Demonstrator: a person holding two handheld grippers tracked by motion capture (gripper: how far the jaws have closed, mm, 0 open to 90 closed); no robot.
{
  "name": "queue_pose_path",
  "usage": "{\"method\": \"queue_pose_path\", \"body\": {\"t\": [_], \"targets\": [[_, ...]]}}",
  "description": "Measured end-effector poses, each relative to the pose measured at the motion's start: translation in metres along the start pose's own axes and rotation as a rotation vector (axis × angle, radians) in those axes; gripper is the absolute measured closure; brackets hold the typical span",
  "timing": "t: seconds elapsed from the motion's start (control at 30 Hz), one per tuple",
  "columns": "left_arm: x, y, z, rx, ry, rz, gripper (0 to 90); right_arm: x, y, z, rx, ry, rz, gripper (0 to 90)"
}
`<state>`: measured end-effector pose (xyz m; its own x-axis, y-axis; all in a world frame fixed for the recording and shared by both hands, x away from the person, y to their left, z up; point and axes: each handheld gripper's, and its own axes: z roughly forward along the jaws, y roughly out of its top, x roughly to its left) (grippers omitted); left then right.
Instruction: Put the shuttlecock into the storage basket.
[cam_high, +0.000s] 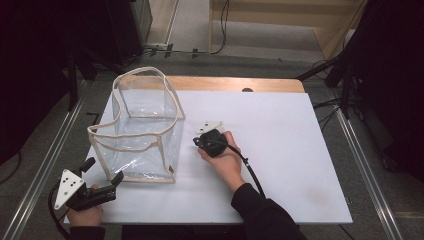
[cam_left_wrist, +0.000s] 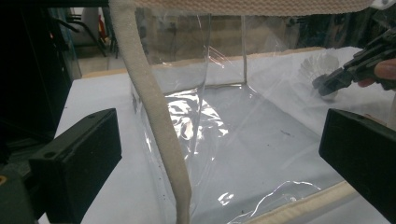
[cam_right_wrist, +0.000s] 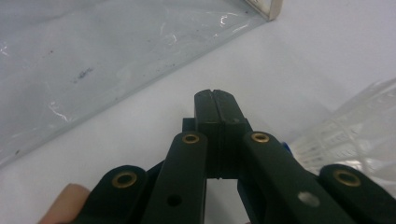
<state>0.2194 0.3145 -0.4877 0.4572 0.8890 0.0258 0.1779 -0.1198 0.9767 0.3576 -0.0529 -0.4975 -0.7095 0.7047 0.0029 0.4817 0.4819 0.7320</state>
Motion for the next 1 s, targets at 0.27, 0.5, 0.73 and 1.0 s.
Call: {"method": "queue_pose_path", "body": {"t": [0.27, 0.5, 0.73, 1.0], "targets": [[0.0, 0.0, 0.0, 0.0, -0.002, -0.002, 0.0, -0.001, -0.007, 0.013, 0.038, -0.036, 0.035, 87.3], [0.001, 0.0, 0.0, 0.0, -0.003, -0.001, 0.0, -0.004, -0.013, 0.007, 0.041, -0.036, 0.034, 87.3], [0.0, 0.0, 0.0, 0.001, -0.002, -0.001, 0.0, -0.01, -0.024, -0.005, 0.046, -0.028, 0.027, 87.3], [0.0, 0.0, 0.0, 0.002, -0.001, 0.0, 0.0, -0.018, -0.04, -0.02, 0.043, -0.023, 0.03, 87.3]]}}
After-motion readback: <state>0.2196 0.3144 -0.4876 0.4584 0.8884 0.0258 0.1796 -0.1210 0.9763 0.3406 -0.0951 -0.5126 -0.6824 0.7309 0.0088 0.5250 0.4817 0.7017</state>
